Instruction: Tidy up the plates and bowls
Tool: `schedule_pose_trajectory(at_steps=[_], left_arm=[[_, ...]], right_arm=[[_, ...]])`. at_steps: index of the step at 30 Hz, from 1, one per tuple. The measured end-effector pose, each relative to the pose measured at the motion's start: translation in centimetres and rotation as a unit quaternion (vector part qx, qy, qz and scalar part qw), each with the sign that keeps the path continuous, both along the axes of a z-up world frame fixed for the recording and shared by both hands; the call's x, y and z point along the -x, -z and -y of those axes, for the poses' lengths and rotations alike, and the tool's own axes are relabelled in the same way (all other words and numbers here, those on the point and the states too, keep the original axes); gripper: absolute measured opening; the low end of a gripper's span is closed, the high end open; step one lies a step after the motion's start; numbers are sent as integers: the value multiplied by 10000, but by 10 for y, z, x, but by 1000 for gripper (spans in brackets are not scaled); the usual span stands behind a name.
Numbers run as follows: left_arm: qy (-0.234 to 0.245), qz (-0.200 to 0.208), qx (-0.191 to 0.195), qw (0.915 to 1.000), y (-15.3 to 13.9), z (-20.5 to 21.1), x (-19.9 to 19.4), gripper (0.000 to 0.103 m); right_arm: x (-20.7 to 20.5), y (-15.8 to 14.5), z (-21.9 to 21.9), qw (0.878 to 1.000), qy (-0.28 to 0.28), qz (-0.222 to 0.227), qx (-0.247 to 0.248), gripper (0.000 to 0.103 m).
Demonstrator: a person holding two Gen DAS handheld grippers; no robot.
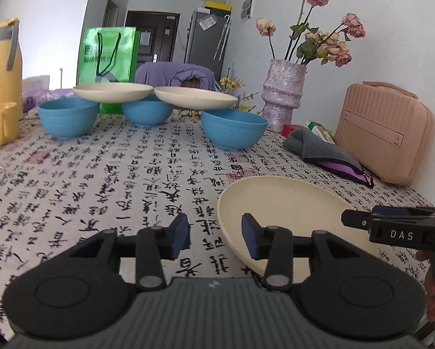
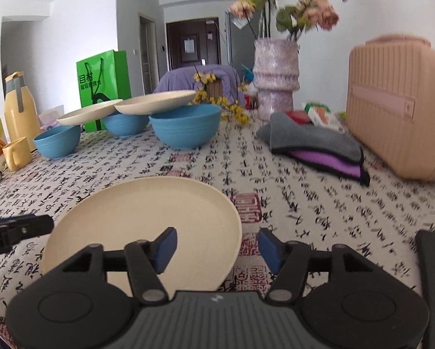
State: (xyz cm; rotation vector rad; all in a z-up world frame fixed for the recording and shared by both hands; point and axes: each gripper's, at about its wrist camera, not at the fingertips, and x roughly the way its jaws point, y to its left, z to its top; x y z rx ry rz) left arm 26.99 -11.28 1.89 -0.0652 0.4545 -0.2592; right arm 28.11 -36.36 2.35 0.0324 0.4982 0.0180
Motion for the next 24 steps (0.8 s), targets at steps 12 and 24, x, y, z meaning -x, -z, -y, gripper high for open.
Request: schedule_pose_trajectory(at_steps=[12,24], left_arm=[[-628,619,-628,9941,-11,-54,75,88],[-799,860,-584,9914,-13,-97,125,99]], right_arm=[[68,-19,-60,9917,-730,929,512,92],[129,-10,-113,9860,-1091,1187,434,94]])
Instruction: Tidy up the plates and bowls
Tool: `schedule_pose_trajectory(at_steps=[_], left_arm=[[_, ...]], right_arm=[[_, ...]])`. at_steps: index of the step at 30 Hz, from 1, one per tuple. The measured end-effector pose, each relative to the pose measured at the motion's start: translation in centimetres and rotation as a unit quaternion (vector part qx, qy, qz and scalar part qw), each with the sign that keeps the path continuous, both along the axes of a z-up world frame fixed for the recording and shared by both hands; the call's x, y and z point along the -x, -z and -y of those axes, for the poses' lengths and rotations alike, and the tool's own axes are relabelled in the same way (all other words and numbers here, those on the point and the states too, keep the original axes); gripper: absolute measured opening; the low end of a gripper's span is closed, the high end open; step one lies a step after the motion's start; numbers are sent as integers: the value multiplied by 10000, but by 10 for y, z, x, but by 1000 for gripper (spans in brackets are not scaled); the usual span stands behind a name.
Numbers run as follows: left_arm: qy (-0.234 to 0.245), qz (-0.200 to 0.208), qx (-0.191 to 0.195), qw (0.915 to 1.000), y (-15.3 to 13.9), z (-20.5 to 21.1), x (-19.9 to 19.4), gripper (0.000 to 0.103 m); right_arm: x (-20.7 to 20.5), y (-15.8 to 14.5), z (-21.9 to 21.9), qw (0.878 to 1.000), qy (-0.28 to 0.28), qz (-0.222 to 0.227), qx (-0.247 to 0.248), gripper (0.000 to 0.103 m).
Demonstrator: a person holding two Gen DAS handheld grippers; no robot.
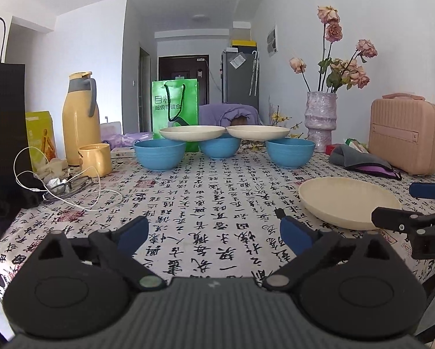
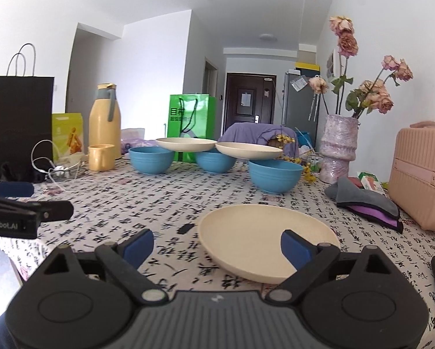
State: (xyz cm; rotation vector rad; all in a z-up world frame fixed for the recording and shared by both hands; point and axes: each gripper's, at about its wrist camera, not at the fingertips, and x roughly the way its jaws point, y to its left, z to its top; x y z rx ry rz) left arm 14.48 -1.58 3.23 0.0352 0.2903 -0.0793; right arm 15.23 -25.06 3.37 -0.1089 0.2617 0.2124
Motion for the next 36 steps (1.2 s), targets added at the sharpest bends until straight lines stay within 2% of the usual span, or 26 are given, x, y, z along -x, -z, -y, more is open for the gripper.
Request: schedule_pose_trajectory(at_steps=[11,18,27,31,36], left_arm=[[-22,74,97,9999,-1,-21,8,100],[89,21,62,9999,-6,-23,-5,100],[60,-263,276,9993,-19,-22,-59,100],[131,-336,517,9980,-31,-21,-91,100],[80,-472,605,9970,-47,-12,-140,100]], right_arm=[[9,-6,-25,9999,-14,93,59,94],[1,-8,-25,9999,84,50,-41,94],[-37,-23,-17,9994,219,-70,-246,94],[-69,-36,-2,9976,379,-249,-530,94],[-115,-63,26,9933,573,-359,-935,94]])
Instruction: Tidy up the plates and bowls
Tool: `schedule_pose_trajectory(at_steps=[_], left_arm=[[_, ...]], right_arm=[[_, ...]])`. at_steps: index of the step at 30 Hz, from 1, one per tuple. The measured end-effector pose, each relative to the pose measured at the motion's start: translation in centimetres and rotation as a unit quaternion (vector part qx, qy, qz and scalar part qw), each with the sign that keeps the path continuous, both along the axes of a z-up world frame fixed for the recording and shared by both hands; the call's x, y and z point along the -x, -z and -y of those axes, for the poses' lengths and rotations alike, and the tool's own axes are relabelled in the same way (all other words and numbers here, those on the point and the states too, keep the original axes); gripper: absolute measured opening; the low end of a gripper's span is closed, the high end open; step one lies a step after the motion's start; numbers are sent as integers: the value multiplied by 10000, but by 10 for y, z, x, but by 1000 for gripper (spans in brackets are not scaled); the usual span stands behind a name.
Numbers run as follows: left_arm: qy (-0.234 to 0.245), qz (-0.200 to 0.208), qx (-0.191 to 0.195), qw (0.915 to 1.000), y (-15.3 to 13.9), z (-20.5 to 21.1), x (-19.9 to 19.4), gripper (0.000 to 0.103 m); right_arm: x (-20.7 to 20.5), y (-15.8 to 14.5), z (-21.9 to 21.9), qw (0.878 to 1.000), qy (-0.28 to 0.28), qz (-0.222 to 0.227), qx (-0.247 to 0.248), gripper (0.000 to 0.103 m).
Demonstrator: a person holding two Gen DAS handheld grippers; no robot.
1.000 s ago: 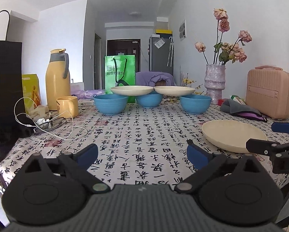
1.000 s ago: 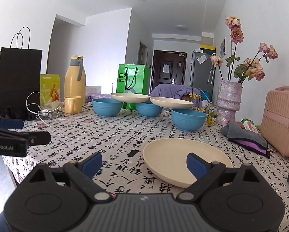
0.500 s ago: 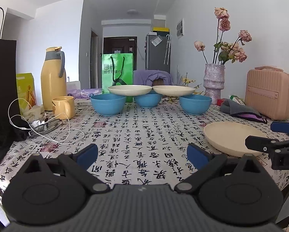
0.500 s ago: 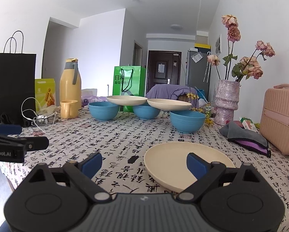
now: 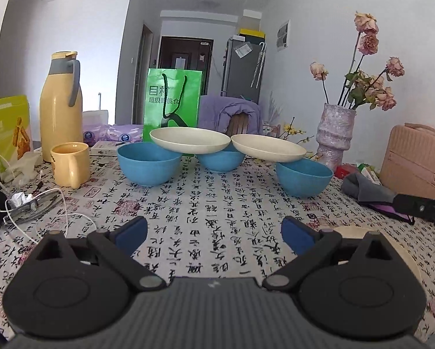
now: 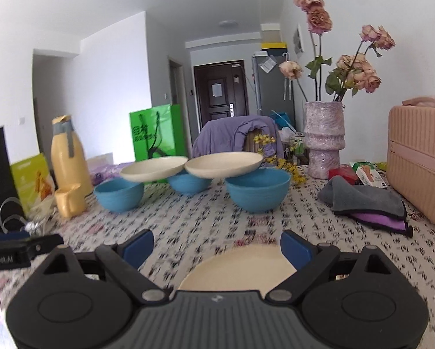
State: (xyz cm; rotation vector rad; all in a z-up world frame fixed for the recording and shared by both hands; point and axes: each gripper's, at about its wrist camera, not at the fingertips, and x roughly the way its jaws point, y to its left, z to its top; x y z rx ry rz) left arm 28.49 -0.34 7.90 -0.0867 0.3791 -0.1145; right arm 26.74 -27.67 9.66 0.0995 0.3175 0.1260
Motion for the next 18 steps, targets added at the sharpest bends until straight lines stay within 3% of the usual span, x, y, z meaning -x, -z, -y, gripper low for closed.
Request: schedule_pose_trajectory(at_steps=[5,9,13,18], left_arm=[[-53,-440,224,9988,-13,11,-64,100],[-6,-752,929,9928,-24,15,-117,100],[-34,-755,1025,9919,-34,34,-168,98],[-60,-1056,1353,9851,-34,50,-241,90]], right_arm=[[-56,-29,29,9991,-49,-194,-367,93],[-109,-49,47,9953,-424,-604,-632,93],[-161,-67,55,9950,-459,-665,-589,90],[-241,-81,62,9942,-369,-848,-544,87]])
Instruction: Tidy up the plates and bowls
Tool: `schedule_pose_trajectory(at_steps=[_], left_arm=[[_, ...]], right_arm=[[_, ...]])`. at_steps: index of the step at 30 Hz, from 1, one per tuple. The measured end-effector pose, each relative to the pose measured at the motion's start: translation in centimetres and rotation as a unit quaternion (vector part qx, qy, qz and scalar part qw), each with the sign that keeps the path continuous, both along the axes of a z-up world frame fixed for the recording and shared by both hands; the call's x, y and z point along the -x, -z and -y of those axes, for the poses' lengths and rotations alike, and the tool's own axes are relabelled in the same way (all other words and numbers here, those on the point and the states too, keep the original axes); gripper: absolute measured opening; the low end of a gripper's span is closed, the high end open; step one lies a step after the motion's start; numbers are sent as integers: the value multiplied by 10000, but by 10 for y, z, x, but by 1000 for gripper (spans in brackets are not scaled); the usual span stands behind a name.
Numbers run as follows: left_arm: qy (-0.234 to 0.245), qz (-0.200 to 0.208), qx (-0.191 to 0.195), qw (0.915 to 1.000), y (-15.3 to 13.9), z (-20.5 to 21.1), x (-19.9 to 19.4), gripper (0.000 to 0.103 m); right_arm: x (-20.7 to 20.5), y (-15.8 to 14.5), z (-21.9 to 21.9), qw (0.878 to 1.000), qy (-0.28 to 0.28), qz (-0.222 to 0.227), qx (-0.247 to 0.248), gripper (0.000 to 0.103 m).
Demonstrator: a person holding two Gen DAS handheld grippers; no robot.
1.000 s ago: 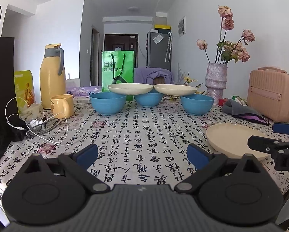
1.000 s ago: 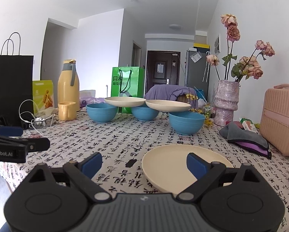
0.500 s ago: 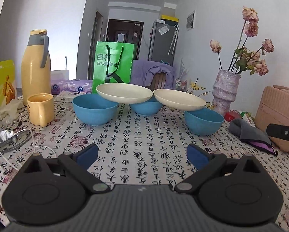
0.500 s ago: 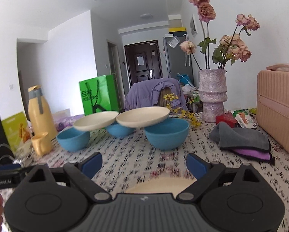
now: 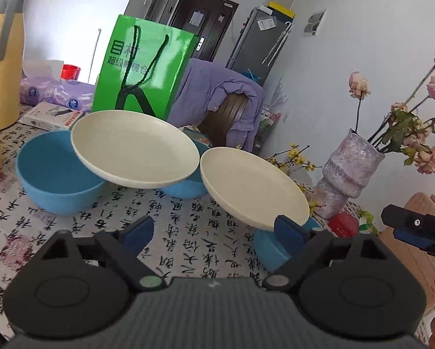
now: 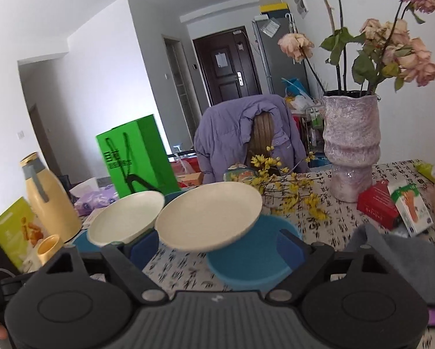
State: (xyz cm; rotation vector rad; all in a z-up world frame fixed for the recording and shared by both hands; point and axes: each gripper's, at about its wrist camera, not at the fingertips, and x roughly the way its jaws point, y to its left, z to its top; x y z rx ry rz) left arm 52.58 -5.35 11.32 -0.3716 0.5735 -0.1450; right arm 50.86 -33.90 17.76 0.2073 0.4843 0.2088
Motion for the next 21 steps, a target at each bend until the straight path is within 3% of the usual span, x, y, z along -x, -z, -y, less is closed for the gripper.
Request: schedule_pose_trajectory(at_steps=[3,5,8,12,16,17,21], left_arm=[[-121,-191,329,9992,7,4,-38,85],[-233,-268,462,9983,15,7,-60,80],[-400,-446,342,9976,25,18,-88,72],[-502,-597,185,9968,38,27,-109,70],[-498,-889,210,9946,48,28,-123,52],[-465,-933,219,9943,51,28,-124,41],[-282,-863,305,9954,52,26,-125,18]], right_arm=[[-46,3,-2,9998,80,-49,171,87],[-75,10,-3,9994,234,-161,180,77],[-113,27,-6,9985,383,-348,173,69],[-152,54,-9,9962,583,-618,202,59],[-173,74,-4,9941,750,-749,220,46],[-176,78,-2,9939,761,-768,194,40],[-182,87,-3,9942,685,-795,232,21]])
